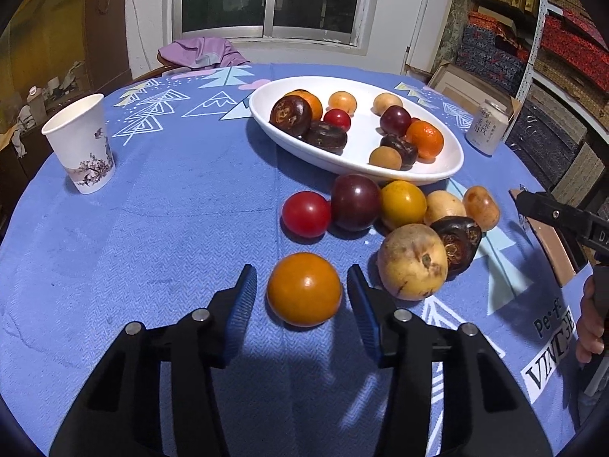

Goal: Organize fruits
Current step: 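Close the left gripper on an orange while the right grasps a large brown-orange fruit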

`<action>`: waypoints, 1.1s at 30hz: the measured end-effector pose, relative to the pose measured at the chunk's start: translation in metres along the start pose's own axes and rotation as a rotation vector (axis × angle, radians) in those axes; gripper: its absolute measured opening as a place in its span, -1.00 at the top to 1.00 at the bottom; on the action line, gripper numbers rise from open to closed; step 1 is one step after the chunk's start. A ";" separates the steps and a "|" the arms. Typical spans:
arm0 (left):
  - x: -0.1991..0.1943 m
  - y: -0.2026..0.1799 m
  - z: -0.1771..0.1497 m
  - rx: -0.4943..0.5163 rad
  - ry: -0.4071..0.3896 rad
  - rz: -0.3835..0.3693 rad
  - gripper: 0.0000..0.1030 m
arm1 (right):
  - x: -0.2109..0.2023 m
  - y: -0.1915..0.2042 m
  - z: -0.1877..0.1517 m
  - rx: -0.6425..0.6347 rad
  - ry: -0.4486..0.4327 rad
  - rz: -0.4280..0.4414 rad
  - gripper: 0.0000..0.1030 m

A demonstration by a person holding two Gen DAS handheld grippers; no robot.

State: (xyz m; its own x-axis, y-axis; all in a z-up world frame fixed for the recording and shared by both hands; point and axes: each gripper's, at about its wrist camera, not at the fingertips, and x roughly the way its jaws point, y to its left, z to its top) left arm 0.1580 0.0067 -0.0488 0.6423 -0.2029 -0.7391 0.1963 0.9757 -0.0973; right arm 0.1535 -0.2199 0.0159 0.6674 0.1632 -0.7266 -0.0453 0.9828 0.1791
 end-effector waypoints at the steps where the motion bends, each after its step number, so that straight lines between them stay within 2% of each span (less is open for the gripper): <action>1: 0.001 -0.001 0.000 0.003 0.002 -0.003 0.11 | 0.000 0.000 0.000 -0.001 0.001 -0.001 -0.46; 4: 0.001 -0.002 0.000 0.009 0.008 0.005 0.25 | 0.000 0.001 -0.002 -0.008 0.001 -0.006 -0.46; 9: -0.004 -0.003 -0.004 0.027 0.004 0.036 0.26 | 0.003 0.007 -0.005 -0.053 0.010 -0.033 -0.46; 16: -0.005 0.009 -0.004 -0.007 0.004 0.049 0.26 | 0.013 0.026 -0.013 -0.192 0.003 -0.130 -0.45; 21: -0.004 0.009 -0.004 -0.010 0.003 0.048 0.26 | 0.024 0.026 -0.010 -0.210 0.015 -0.161 -0.38; 26: -0.004 0.009 -0.005 -0.011 0.003 0.048 0.26 | 0.030 0.027 -0.003 -0.201 0.010 -0.151 -0.36; 29: -0.004 0.009 -0.004 -0.011 0.003 0.048 0.26 | 0.037 0.029 -0.001 -0.200 0.028 -0.144 -0.27; 33: -0.004 0.009 -0.005 -0.012 0.004 0.047 0.26 | 0.047 0.029 0.000 -0.187 0.068 -0.105 0.05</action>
State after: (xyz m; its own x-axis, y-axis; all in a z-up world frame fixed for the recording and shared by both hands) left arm 0.1535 0.0168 -0.0497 0.6478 -0.1562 -0.7456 0.1570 0.9851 -0.0699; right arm 0.1831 -0.1842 -0.0133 0.6248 0.0579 -0.7786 -0.1195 0.9926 -0.0221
